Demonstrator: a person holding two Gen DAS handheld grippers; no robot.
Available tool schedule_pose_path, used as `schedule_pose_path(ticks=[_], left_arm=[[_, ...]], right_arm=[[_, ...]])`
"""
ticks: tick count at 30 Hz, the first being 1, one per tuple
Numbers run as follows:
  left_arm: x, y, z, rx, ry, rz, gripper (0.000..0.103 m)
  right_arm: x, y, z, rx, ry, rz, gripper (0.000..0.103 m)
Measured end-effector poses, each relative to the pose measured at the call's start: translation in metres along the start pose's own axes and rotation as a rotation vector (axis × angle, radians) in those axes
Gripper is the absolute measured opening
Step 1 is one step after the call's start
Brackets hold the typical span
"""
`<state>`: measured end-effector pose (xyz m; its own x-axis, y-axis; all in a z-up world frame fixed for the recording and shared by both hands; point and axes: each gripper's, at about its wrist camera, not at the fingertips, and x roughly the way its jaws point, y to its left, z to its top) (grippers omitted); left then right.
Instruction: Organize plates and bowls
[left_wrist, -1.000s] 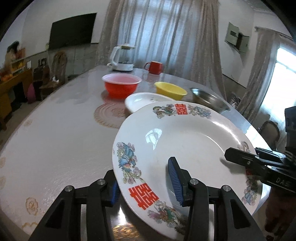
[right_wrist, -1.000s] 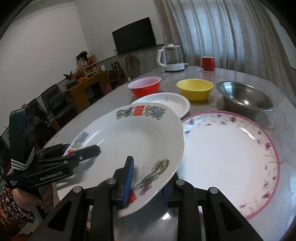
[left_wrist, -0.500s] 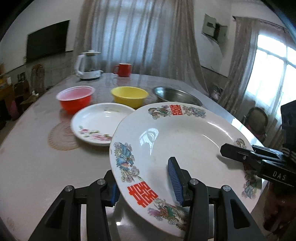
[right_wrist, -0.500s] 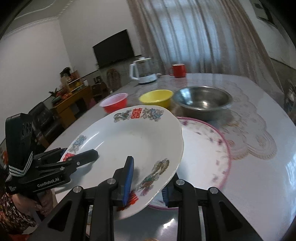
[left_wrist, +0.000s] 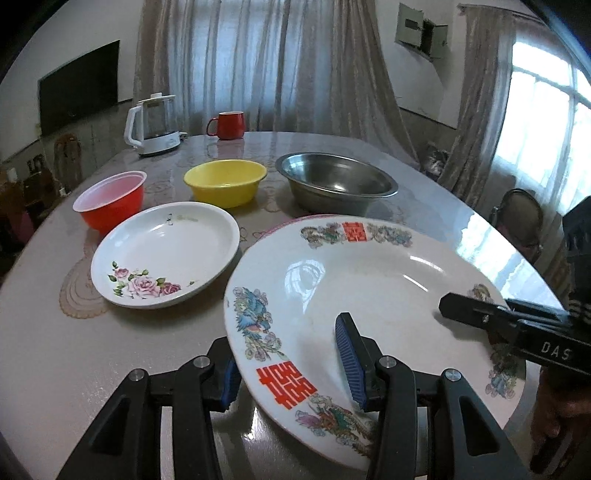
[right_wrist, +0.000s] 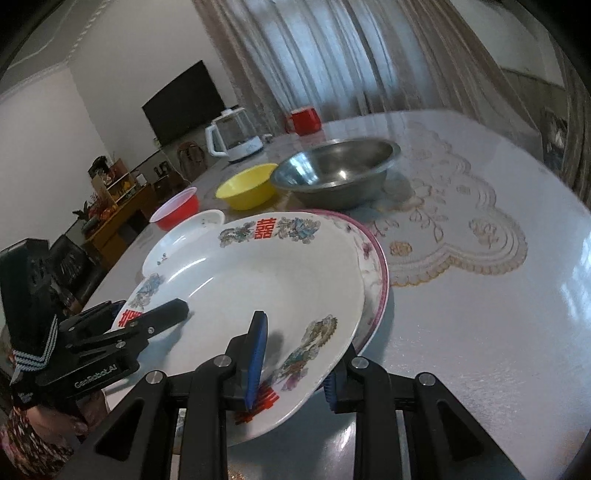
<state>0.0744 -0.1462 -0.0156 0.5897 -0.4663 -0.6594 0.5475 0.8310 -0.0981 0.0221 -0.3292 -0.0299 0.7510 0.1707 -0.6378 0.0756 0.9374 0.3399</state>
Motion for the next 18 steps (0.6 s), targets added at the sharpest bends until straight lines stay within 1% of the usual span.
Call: schedule_pose_path(ticks=[3, 5, 6, 8, 10, 13, 18], left_arm=[[0.003, -0.001, 0.000, -0.001, 0.003, 0.047, 0.047], [0.011, -0.004, -0.003, 0.021, 0.044, 0.098, 0.047], [0.015, -0.003, -0.006, 0.014, 0.068, 0.102, 0.048], [0.016, 0.000, -0.008, -0.010, 0.063, 0.088, 0.047], [0.016, -0.002, -0.009, 0.007, 0.060, 0.100, 0.048], [0.016, -0.003, -0.010, 0.012, 0.056, 0.102, 0.047], [0.013, -0.004, -0.013, 0.007, 0.054, 0.100, 0.047]], right_arm=[[0.006, -0.007, 0.001, 0.034, 0.002, 0.012, 0.025], [0.007, -0.006, 0.003, 0.023, 0.006, -0.003, 0.025], [0.008, -0.005, 0.003, 0.018, 0.012, -0.014, 0.024], [0.010, -0.003, 0.004, -0.003, 0.016, -0.056, 0.022], [0.011, -0.002, 0.006, -0.016, 0.018, -0.082, 0.021], [0.012, -0.004, 0.008, -0.010, 0.022, -0.089, 0.021], [0.013, -0.003, 0.010, -0.034, 0.020, -0.130, 0.021]])
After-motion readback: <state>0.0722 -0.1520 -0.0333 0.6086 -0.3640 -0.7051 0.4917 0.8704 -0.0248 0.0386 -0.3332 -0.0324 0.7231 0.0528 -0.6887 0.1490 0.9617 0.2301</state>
